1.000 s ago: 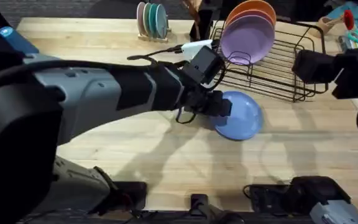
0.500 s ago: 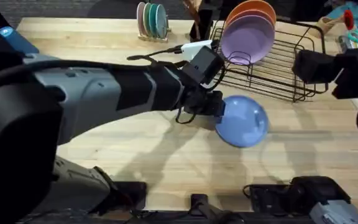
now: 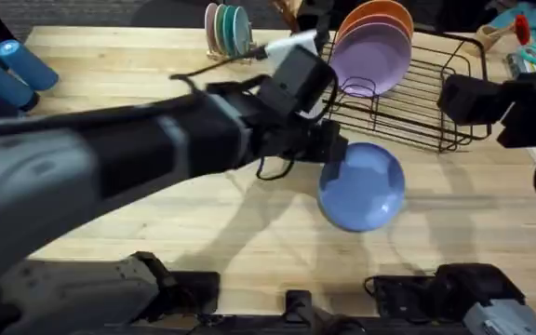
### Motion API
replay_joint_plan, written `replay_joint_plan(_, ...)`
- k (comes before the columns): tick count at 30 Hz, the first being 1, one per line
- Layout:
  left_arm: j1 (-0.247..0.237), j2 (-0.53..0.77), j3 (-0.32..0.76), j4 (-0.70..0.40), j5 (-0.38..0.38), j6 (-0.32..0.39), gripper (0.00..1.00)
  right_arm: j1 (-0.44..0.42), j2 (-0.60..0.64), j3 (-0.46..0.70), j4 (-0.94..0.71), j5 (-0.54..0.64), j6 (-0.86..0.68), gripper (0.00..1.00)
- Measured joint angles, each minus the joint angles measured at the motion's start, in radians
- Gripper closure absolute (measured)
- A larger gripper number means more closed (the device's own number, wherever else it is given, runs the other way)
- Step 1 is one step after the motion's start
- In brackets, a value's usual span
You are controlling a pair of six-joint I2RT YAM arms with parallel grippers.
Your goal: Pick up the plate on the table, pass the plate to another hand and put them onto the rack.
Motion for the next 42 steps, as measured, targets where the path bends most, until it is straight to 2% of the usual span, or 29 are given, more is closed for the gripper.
replay_joint_plan(7,0.017,-0.166,0.000,-0.060,0.003,0.000,0.962,0.000,0.000,0.000,0.000,0.000,0.000,0.003)
replay_joint_plan(9,0.104,-0.264,0.000,-0.170,0.003,-0.003,0.962,0.000,0.000,0.000,0.000,0.000,0.000,0.003)
replay_joint_plan(11,0.142,-0.293,0.000,-0.205,0.003,-0.011,0.962,0.000,0.000,0.000,0.000,0.000,0.000,0.003)
replay_joint_plan(17,0.277,-0.370,0.000,-0.269,0.003,-0.048,0.962,0.000,0.000,0.000,0.000,0.000,0.000,0.004)
replay_joint_plan(18,0.341,-0.399,0.000,-0.274,0.003,-0.066,0.962,0.000,0.000,0.000,0.000,0.000,0.000,0.004)
replay_joint_plan(21,0.396,-0.422,0.000,-0.274,0.003,-0.079,0.962,0.000,0.000,0.000,0.000,-0.015,0.000,0.004)
replay_joint_plan(24,0.451,-0.439,0.000,-0.274,0.003,-0.120,0.962,0.000,0.000,0.000,0.000,-0.074,0.000,0.003)
replay_joint_plan(26,0.543,-0.443,0.000,-0.274,0.004,-0.175,0.962,0.000,0.000,0.000,0.000,-0.235,0.017,0.003)
replay_joint_plan(27,0.552,-0.443,0.000,-0.274,0.004,-0.181,0.962,0.000,0.000,0.000,0.000,-0.276,0.024,0.003)
replay_joint_plan(29,0.577,-0.443,0.000,-0.274,0.008,-0.193,0.962,0.000,0.003,0.000,0.000,-0.447,0.095,0.003)
replay_joint_plan(32,0.577,-0.443,0.000,-0.274,0.011,-0.195,0.961,0.000,0.022,0.000,0.000,-0.479,0.171,0.003)
replay_joint_plan(34,0.577,-0.443,0.000,-0.274,0.016,-0.196,0.961,0.002,0.084,0.000,0.000,-0.519,0.273,0.003)
replay_joint_plan(42,0.577,-0.443,0.000,-0.275,0.022,-0.196,0.961,0.075,0.191,0.000,0.019,-0.587,0.354,0.004)
